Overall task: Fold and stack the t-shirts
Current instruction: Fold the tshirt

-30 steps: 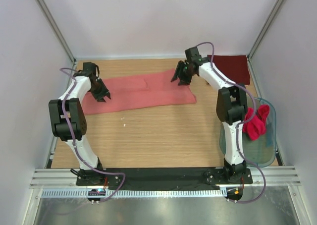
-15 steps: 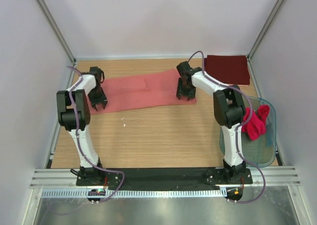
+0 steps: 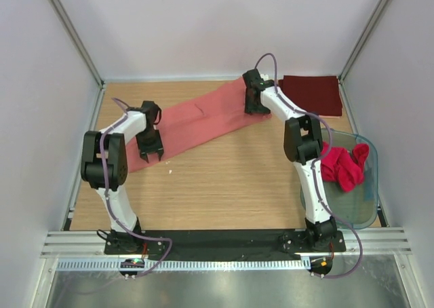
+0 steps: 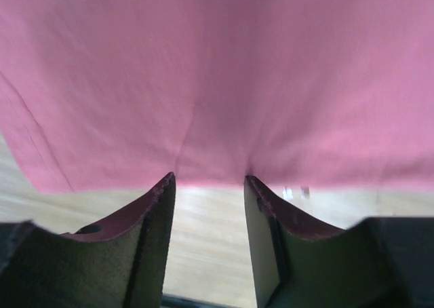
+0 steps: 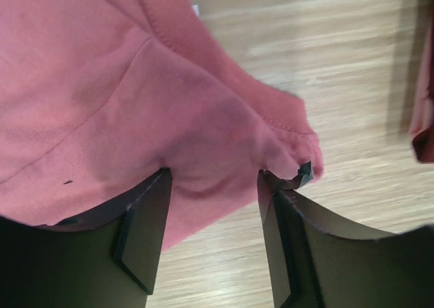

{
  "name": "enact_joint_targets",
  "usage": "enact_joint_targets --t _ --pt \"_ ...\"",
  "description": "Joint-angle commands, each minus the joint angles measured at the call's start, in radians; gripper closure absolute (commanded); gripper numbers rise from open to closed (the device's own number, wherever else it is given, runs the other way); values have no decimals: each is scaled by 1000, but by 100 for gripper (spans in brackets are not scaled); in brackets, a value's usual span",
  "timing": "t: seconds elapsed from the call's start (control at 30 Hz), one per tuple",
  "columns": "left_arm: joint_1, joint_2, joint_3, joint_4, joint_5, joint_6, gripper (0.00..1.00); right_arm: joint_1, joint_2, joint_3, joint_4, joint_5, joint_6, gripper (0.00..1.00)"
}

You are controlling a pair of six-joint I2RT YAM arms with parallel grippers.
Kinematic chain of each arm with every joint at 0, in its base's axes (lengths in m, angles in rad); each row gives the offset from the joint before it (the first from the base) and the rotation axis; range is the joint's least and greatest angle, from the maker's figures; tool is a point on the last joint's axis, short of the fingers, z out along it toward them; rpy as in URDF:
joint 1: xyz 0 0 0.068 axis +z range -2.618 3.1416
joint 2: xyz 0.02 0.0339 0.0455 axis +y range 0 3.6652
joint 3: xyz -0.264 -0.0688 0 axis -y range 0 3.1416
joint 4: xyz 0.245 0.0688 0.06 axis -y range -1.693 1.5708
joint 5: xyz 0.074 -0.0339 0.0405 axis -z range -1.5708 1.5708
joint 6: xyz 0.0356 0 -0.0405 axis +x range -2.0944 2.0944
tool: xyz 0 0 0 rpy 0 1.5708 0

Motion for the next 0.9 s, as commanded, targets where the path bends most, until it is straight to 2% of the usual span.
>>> enact_joint_targets --t 0.0,0.03,0.07,0.1,0.23,0.37,0.53,0.67,0.87 --pt "0 -157 -32 2 74 -42 52 -6 -65 118 -47 -22 -36 38" --pt "0 -177 -26 3 67 -35 51 -8 -90 125 -50 -37 -33 37" --pt "1 -208 0 0 54 -25 49 -5 -145 131 -57 -44 -27 25" --pt "1 -214 17 0 48 7 46 -5 -171 144 -82 -62 -15 23" --pt "3 -150 126 -46 14 96 47 -8 -295 188 -189 -79 -6 21" --pt "3 -31 186 -101 -7 147 49 -6 -444 116 -267 -123 11 21" --pt "-10 48 149 -83 -1 144 50 -6 -746 -193 -258 -149 25 21" --pt "-34 79 91 -47 4 121 51 -8 -926 -432 -244 -179 54 21" --pt "-94 100 2 -18 25 87 51 -6 -1116 -602 -244 -203 105 21"
